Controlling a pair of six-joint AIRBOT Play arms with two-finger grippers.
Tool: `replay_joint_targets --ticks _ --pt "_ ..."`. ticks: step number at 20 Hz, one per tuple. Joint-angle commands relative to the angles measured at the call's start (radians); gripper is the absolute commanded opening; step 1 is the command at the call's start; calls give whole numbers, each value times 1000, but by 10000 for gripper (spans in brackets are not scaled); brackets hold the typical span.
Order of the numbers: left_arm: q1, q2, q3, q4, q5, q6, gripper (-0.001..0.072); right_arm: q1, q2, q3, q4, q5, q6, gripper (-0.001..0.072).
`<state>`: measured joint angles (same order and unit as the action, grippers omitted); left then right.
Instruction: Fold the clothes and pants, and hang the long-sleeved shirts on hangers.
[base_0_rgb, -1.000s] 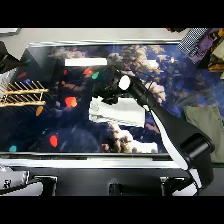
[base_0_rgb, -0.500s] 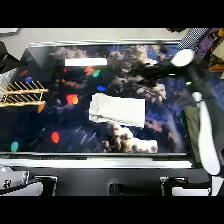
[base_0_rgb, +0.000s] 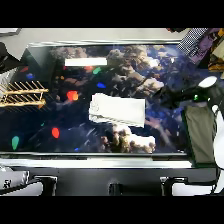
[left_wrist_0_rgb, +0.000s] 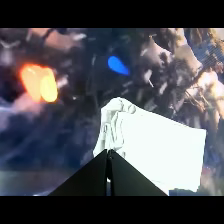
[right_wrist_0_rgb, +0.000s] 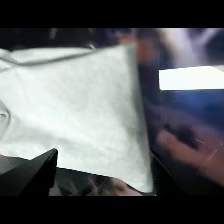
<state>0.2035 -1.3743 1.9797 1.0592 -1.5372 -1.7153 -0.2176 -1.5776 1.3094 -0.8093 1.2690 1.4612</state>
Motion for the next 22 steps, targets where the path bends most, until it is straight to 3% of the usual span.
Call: replay_joint_targets --ticks 1,7,13,14,15,16,17,18,20,22 --pt "1 -2 0 0 1 6 20 -16 -36 -182 129 -61 -167 657" --pt "1 -13 -1 0 2 6 20 -1 -103 -239 259 -109 -258 651" --pt "1 -18 -1 0 27 6 20 121 -138 -239 255 -197 -235 546" --pt "1 -18 -1 0 27 6 20 131 -137 -238 258 -209 -233 507" --pt "1 -18 -1 0 27 6 20 131 -136 -238 274 -212 -233 364" --pt "1 -18 -1 0 27 6 20 127 -134 -238 304 -212 -237 175" --pt "1 -18 -1 0 27 6 20 122 -127 -236 325 -214 -250 86" --pt "1 -18 -1 0 27 6 20 121 -113 -229 352 -213 -263 31" --pt "1 -18 -1 -1 27 6 20 122 -85 -175 360 -192 -251 30" --pt "1 -18 -1 0 27 6 20 121 -74 -75 333 -175 -175 30"
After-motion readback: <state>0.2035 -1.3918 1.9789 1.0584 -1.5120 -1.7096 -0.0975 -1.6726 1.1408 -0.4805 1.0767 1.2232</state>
